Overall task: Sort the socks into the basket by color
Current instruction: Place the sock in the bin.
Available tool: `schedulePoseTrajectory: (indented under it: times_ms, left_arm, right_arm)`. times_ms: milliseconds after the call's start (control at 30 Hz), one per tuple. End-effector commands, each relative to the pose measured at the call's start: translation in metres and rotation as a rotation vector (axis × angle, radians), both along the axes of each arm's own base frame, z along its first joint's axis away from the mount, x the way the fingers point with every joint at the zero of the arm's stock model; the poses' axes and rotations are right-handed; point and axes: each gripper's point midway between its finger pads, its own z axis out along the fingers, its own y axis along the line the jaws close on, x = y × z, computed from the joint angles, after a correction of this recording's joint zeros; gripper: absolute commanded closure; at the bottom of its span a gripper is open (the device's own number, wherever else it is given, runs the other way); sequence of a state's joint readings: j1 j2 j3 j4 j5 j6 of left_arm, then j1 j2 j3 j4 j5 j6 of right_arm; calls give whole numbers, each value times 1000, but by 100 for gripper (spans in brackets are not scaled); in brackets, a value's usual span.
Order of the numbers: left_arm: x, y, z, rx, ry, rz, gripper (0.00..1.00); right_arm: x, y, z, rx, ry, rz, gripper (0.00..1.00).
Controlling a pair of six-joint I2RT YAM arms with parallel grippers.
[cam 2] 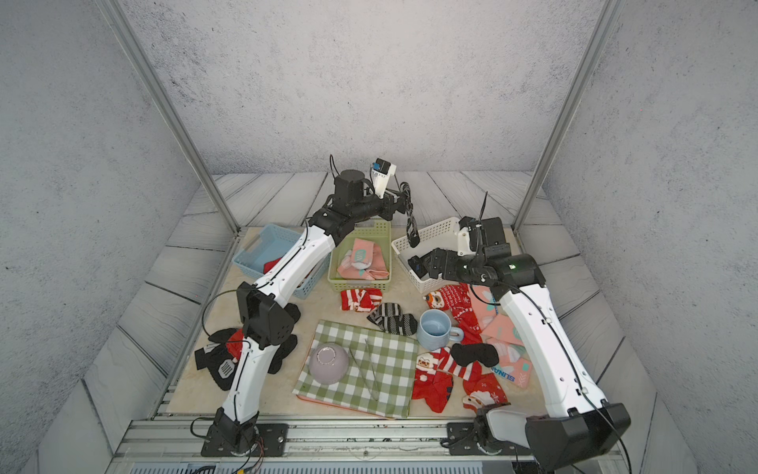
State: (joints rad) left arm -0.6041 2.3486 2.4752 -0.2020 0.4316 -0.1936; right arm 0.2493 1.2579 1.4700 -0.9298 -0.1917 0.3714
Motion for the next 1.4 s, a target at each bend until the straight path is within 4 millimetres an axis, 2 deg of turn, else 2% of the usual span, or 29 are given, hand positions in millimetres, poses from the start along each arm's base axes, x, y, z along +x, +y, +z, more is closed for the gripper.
schedulePoseTrajectory:
  times_ms: [0,67,100,267,433,533,567,700,800,967,1167,1367]
  left_arm:
    - [11,-20,-19,-61,-17,-58,100]
    - [13,-30,-38,-57,1,-84,100]
    - [17,-36,-65,-38,34,-91,100]
    - [7,-61,-127,1,98,-149,100]
    - [-13,-79,-173,29,176,-205,100]
    - [-16,-80,-188,45,200,-207,100]
    - [-16,-80,-192,49,208,-206,97]
    - [-16,-80,-197,62,219,-196,83]
    - [-16,-81,-200,65,225,-190,65]
    - [-13,-79,-192,59,216,-169,45]
    - [-8,-74,-167,52,191,-145,32]
    - [5,-51,-142,45,206,-88,30]
  right_arm:
    - [-9,-6,-1,-21,4,-6,1]
    - [-11,-5,-4,-18,11,0,1]
    - [-11,-5,-5,-20,13,2,1]
    - [-14,-7,-14,-39,32,8,1]
    - [-15,-6,-22,-39,57,12,1]
    - [-15,-6,-25,-36,62,14,1]
    - [-15,-5,-25,-35,63,16,1]
    - [-15,-4,-28,-30,67,16,1]
    - [-15,-5,-27,-33,65,17,1]
    - [-16,-5,-26,-35,61,15,1]
    - [-17,-7,-22,-39,53,12,1]
    - [-18,-8,-21,-45,45,10,1]
